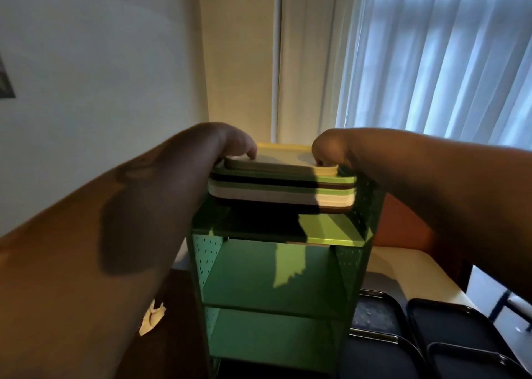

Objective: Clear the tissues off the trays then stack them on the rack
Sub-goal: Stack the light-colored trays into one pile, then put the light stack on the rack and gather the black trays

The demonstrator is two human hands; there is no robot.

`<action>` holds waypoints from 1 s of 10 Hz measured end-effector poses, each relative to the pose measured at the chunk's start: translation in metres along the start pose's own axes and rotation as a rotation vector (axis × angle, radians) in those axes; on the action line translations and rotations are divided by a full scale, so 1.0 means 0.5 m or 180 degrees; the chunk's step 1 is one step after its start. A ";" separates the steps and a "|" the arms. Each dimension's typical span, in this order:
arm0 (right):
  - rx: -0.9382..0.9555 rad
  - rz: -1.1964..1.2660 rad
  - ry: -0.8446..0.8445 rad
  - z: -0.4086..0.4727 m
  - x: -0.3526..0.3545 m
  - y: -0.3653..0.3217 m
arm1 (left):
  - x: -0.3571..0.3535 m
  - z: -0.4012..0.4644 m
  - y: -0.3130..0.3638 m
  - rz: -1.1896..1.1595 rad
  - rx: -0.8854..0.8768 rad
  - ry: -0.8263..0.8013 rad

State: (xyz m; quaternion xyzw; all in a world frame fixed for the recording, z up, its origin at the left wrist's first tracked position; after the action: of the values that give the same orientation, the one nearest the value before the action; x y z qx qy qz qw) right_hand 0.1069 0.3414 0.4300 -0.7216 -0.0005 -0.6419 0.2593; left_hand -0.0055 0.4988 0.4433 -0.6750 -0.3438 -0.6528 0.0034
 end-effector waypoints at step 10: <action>0.0021 0.2261 0.2011 -0.112 0.063 0.517 | -0.252 -0.122 0.534 0.0357 -0.2512 0.0862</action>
State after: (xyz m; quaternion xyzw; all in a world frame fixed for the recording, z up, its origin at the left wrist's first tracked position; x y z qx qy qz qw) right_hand 0.1469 0.0861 0.3651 -0.4456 0.3232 -0.7015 0.4525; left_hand 0.0772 0.2090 0.4597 -0.5503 -0.0265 -0.8160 -0.1748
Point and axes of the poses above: each hand's wrist, its own z-axis towards the middle knuckle, its own x-axis out of the back of the hand, y = z × x, the point moved 5 cm from there along z, towards the middle knuckle, and after that the axes turned 6 degrees about z, right-handed, at the moved point
